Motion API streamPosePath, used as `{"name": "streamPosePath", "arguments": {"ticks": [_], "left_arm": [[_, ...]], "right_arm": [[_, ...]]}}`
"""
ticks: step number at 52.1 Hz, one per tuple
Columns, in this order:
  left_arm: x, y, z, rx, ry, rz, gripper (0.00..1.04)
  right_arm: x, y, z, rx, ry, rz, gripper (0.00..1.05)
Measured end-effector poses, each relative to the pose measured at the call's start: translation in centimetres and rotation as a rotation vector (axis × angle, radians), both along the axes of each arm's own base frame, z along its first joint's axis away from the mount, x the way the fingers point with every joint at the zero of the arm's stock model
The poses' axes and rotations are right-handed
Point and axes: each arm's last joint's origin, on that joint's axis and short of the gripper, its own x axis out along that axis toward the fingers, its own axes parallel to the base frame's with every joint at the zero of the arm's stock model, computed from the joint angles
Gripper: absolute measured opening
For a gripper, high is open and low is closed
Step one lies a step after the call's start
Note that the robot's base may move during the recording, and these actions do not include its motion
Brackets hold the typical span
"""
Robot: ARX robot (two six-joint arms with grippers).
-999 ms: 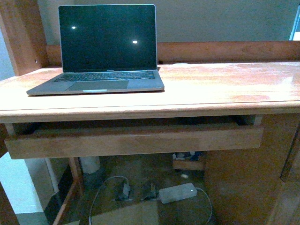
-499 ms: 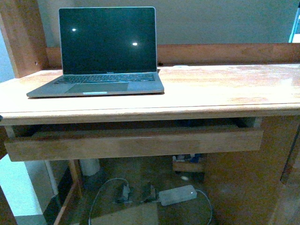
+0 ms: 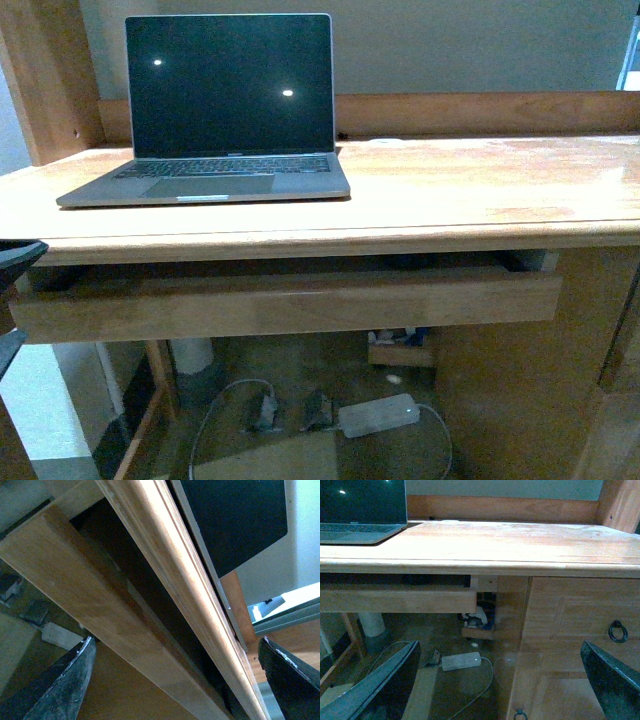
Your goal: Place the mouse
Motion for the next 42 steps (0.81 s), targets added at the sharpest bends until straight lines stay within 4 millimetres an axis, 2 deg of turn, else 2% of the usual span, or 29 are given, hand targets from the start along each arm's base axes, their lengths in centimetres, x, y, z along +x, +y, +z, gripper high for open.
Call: {"name": "streamPosePath", "arguments": {"ticks": [9, 29, 42], "left_arm": [[3.1, -0.5, -2.0, -0.045, 0.072, 0.044, 0.98], [3.4, -0.5, -2.0, -0.061, 0.062, 0.051, 0.98], [5.0, -0.6, -4.1, -0.061, 0.116, 0.08, 0.98]], "right_arm": [[0.0, 0.0, 0.0, 0.0, 0.0, 0.0, 0.98], [0.0, 0.0, 0.0, 0.0, 0.0, -0.001, 0.98], [0.0, 0.0, 0.0, 0.0, 0.0, 0.0, 0.98]]}}
